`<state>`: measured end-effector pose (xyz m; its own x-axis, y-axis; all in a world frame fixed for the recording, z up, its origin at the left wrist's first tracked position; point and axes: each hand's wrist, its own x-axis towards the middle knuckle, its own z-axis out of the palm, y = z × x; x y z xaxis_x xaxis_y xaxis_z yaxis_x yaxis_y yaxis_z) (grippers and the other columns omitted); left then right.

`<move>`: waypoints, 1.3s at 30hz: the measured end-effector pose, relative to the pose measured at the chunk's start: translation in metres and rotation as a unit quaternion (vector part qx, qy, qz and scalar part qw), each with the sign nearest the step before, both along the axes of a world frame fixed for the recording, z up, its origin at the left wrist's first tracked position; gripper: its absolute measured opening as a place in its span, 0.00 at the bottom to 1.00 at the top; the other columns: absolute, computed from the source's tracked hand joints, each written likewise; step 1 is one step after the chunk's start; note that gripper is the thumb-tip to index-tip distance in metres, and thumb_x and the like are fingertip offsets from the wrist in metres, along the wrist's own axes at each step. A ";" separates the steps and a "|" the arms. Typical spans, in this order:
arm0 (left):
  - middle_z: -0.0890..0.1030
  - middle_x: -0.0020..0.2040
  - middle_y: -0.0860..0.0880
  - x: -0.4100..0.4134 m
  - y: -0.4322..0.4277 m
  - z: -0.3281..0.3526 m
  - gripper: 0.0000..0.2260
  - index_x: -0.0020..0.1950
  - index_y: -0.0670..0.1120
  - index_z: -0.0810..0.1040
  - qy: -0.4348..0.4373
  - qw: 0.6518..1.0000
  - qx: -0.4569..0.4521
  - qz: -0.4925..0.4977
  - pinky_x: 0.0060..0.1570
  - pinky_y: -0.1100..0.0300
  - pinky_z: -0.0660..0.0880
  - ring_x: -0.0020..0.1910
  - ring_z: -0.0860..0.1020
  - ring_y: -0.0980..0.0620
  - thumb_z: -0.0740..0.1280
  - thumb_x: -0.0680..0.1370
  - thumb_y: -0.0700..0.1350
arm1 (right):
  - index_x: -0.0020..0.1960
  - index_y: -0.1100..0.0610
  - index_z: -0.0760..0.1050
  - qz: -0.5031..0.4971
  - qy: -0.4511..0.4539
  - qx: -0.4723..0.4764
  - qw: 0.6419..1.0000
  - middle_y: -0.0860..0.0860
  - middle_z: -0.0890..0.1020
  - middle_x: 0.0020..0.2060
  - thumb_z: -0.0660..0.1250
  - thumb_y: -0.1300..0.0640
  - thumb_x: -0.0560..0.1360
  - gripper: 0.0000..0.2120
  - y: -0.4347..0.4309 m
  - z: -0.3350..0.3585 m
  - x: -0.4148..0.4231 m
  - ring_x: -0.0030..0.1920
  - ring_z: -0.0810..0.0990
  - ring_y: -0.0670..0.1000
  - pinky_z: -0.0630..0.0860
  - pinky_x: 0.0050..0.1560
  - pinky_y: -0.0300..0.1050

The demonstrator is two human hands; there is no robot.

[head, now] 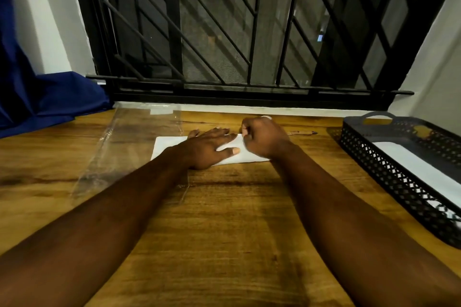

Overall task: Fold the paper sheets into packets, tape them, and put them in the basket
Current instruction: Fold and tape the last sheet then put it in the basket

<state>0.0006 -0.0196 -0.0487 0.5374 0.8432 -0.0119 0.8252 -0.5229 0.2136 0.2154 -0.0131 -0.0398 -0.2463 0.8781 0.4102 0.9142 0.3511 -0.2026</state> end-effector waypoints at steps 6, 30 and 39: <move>0.50 0.85 0.57 -0.001 0.000 0.001 0.30 0.83 0.62 0.53 -0.016 1.000 0.002 -0.005 0.80 0.40 0.42 0.83 0.47 0.55 0.49 0.82 0.69 | 0.71 0.48 0.74 -0.195 0.075 0.089 0.974 0.51 0.78 0.66 0.71 0.48 0.78 0.22 0.014 0.011 0.023 0.68 0.74 0.54 0.74 0.68 0.58; 0.65 0.80 0.50 -0.003 0.012 0.008 0.34 0.83 0.56 0.59 -0.317 0.940 0.124 0.020 0.75 0.43 0.66 0.78 0.65 0.48 0.71 0.80 0.49 | 0.57 0.59 0.83 0.097 0.375 -0.226 0.894 0.51 0.86 0.46 0.66 0.56 0.85 0.09 0.012 0.046 0.001 0.42 0.82 0.46 0.78 0.42 0.39; 0.84 0.61 0.50 0.000 0.013 0.020 0.14 0.70 0.46 0.79 -0.518 0.855 -0.001 0.027 0.61 0.53 0.81 0.59 0.83 0.53 0.67 0.84 0.43 | 0.57 0.59 0.81 0.132 0.442 -0.333 0.822 0.53 0.81 0.42 0.61 0.49 0.86 0.16 0.012 0.047 -0.003 0.35 0.76 0.47 0.67 0.37 0.43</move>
<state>0.0004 -0.0070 -0.0290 0.2205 0.8680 0.4449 0.2144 -0.4881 0.8460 0.2127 -0.0013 0.0071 -0.3285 0.9443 -0.0185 0.2153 0.0558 -0.9750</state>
